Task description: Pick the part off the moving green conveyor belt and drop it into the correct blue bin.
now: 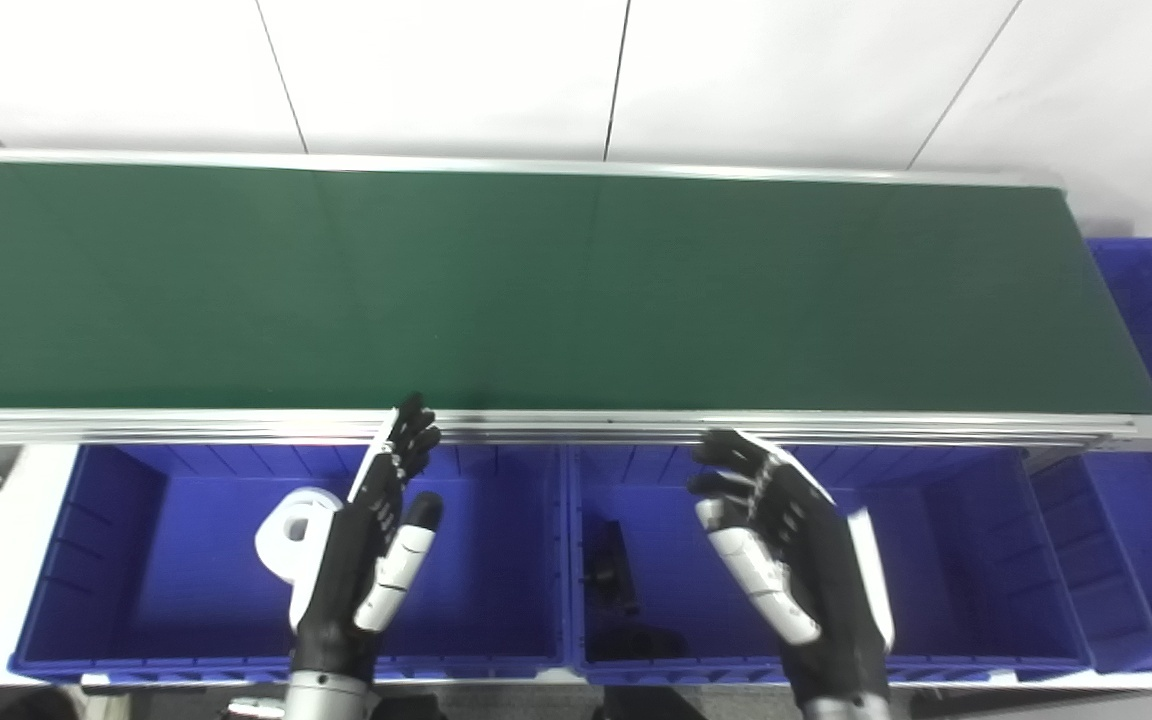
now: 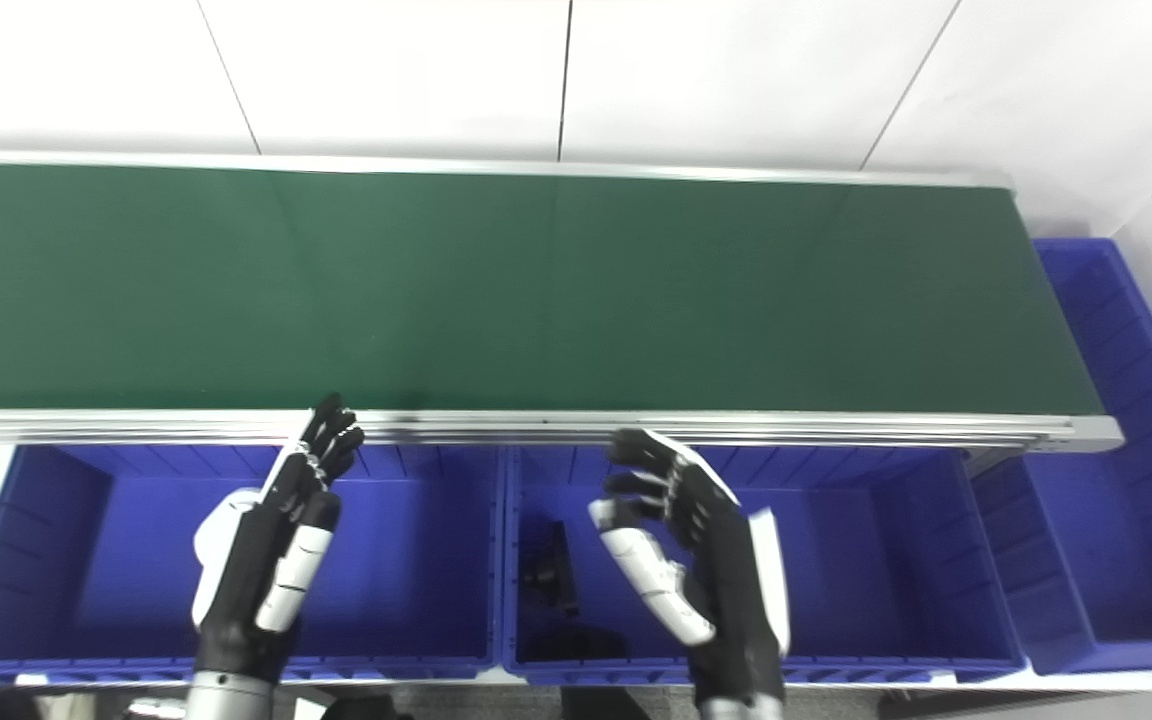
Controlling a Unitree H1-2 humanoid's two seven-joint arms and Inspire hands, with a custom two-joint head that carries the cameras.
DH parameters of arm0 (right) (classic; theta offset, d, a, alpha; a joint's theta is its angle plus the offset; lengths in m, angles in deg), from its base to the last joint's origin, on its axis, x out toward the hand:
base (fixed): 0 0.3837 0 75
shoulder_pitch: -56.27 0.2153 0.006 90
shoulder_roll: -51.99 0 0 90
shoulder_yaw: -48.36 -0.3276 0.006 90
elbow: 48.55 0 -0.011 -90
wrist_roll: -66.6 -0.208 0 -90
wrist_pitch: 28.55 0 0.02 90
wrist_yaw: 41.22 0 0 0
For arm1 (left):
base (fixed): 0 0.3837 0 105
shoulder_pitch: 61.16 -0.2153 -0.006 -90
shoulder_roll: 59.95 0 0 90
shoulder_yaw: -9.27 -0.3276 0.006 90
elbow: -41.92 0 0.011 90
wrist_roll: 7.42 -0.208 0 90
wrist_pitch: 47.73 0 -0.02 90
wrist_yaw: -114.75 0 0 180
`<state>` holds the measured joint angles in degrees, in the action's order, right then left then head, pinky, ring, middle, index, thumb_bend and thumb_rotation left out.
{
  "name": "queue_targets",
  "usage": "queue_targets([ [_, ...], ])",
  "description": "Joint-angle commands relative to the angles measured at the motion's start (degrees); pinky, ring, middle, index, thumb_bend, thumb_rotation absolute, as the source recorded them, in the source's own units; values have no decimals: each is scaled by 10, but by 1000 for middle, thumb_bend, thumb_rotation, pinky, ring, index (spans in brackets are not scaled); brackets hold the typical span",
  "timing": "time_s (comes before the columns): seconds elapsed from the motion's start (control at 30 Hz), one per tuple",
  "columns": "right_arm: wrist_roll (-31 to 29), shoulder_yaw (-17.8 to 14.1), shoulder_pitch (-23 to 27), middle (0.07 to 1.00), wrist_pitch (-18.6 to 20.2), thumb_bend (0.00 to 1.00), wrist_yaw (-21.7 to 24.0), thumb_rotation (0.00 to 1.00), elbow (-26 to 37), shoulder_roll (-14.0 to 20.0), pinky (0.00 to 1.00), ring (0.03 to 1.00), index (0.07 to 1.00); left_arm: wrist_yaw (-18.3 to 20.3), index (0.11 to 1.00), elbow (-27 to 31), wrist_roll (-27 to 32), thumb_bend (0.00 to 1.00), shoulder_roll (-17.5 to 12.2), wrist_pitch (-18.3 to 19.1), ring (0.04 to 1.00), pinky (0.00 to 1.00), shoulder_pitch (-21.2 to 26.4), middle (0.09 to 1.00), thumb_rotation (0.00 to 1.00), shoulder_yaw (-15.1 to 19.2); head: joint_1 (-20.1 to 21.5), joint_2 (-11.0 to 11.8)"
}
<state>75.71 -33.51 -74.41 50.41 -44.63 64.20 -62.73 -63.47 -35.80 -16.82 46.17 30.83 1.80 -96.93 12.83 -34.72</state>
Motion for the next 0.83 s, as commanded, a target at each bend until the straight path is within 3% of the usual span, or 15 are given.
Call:
queue_targets([
  [0.0, 3, 7, 23, 812, -110, 454, -30, 829, -62, -25, 698, 751, 784, -17, 911, -2, -13, 533, 4, -51, 898, 899, 4, 933, 872, 5, -1, 10],
  [0.03, 6, 2, 35, 819, -121, 443, -37, 837, -85, -22, 701, 755, 781, -19, 910, -10, -15, 526, 4, -56, 900, 900, 6, 934, 876, 6, -1, 23],
  [0.13, 21, -8, 64, 818, -151, 432, -59, 856, -138, -10, 692, 748, 777, -24, 910, -28, -20, 530, 4, -68, 899, 891, 11, 935, 885, 10, -1, 33],
  [0.17, 26, -10, 73, 816, -156, 430, -66, 864, -152, -6, 687, 744, 776, -27, 910, -34, -22, 534, 5, -72, 898, 887, 13, 935, 888, 12, 1, 44],
  [0.33, 43, -5, 90, 853, -159, 420, -94, 899, -179, 5, 699, 769, 819, -29, 913, -48, -28, 598, 7, -75, 899, 872, 19, 942, 905, 15, 3, 52],
  [0.53, 68, 3, 98, 869, -159, 412, -126, 893, -189, 15, 707, 785, 840, -31, 905, -51, -30, 574, 9, -80, 897, 864, 22, 941, 891, 16, 3, 49],
  [0.77, 75, 10, 93, 886, -157, 453, -131, 854, -177, 15, 718, 799, 857, -25, 916, -36, -15, 570, 9, -72, 906, 873, 18, 942, 891, 16, 4, 25],
  [0.8, 74, 13, 91, 886, -157, 456, -129, 848, -172, 15, 719, 801, 858, -25, 920, -32, -13, 574, 9, -72, 908, 877, 17, 943, 892, 16, 8, 8],
])
